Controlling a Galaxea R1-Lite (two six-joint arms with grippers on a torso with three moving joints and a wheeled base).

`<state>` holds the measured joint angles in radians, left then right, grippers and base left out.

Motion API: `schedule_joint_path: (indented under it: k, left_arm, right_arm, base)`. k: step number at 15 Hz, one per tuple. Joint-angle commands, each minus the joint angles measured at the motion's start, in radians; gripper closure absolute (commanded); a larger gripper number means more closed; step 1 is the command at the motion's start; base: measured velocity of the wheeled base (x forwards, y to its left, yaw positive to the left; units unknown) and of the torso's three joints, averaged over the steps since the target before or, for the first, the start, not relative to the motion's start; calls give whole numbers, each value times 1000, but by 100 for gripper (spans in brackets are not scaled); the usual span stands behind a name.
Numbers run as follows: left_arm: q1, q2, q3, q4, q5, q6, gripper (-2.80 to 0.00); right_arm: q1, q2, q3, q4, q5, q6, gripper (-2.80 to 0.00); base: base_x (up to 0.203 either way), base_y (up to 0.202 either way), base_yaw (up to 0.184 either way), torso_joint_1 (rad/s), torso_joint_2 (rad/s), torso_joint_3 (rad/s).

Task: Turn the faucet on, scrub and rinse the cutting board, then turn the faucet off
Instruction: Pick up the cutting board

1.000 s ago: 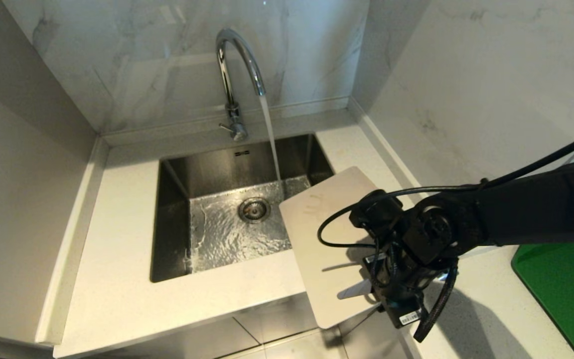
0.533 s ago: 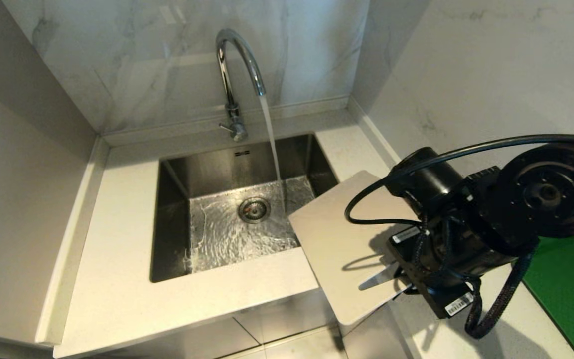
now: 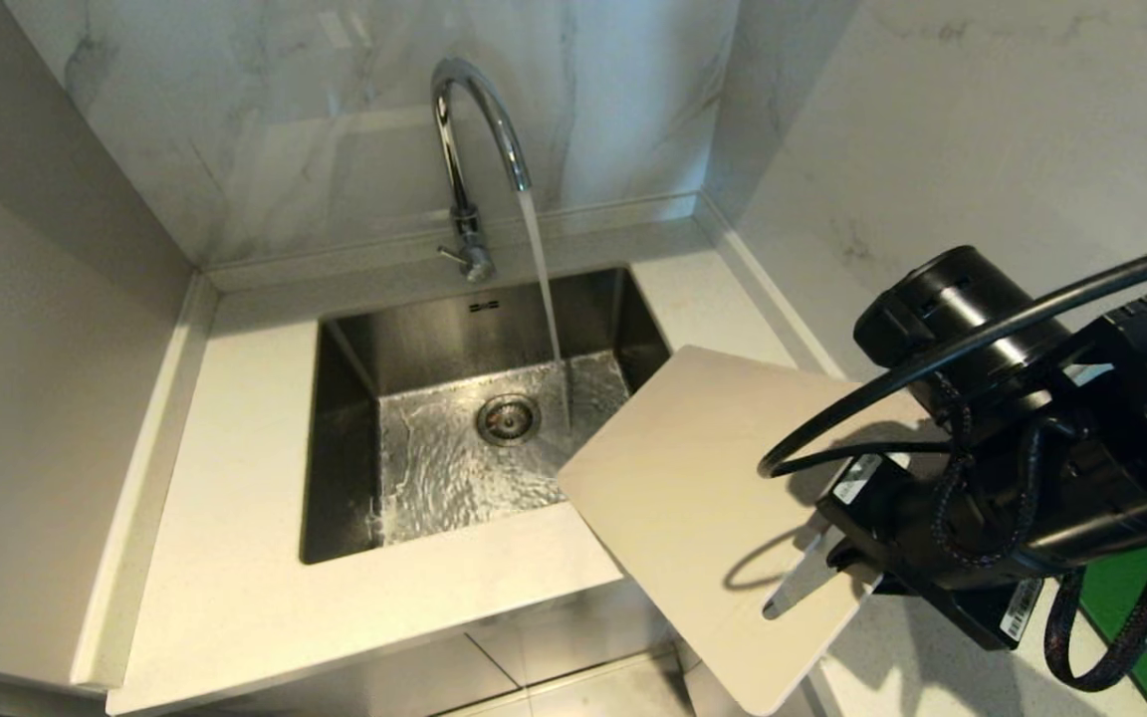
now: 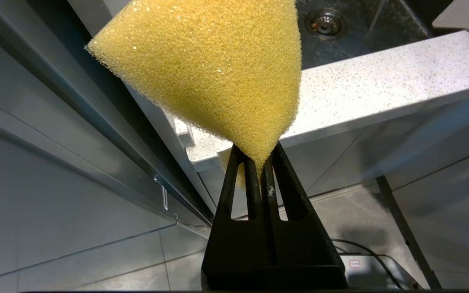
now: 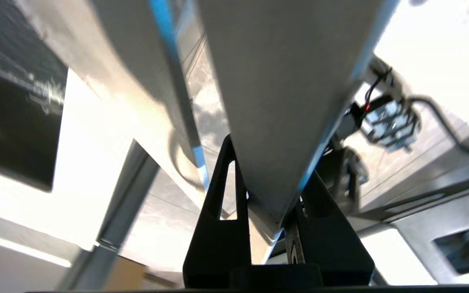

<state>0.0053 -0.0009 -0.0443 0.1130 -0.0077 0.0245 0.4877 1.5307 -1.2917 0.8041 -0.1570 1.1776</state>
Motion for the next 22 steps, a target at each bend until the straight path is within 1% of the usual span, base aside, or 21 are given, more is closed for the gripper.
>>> schedule_joint_path:
  k: [1, 4, 9, 12, 15, 17, 18, 19, 21, 22]
  left_arm:
    - [1, 1, 0, 1, 0, 0, 0]
    - [0, 1, 0, 1, 0, 0, 0]
    - [0, 1, 0, 1, 0, 0, 0]
    - [1, 1, 0, 1, 0, 0, 0]
    - [-1, 1, 0, 1, 0, 0, 0]
    - [1, 1, 0, 1, 0, 0, 0]
    - [1, 1, 0, 1, 0, 0, 0]
    - [-2, 1, 0, 1, 0, 0, 0]
    - [1, 1, 0, 1, 0, 0, 0]
    - [1, 1, 0, 1, 0, 0, 0]
  right_arm:
    - [-2, -17, -4, 3, -2, -77, 0]
    - [-18, -32, -13, 3, -3, -236, 0]
    - [-54, -26, -59, -2, -4, -472, 0]
    - [-95, -26, -68, -19, -3, -683, 0]
    - [-127, -6, -82, -83, -4, -797, 0]
    - [-140, -5, -89, -138, -3, -887, 0]
    - [-142, -5, -89, -166, -3, -913, 0]
    - [-142, -3, -101, -185, -3, -922, 0]
    - [-143, 12, -154, -188, 1, -903, 0]
    - [-147, 20, -189, -188, 21, -879, 0]
  base:
    - [0, 0, 0, 0, 0, 0]
    - [0, 0, 0, 0, 0, 0]
    - [0, 0, 0, 0, 0, 0]
    - [0, 0, 0, 0, 0, 0]
    - [0, 0, 0, 0, 0, 0]
    - [0, 0, 0, 0, 0, 0]
    - [0, 0, 0, 0, 0, 0]
    - [0, 0, 0, 0, 0, 0]
    - [0, 0, 0, 0, 0, 0]
    - [0, 0, 0, 0, 0, 0]
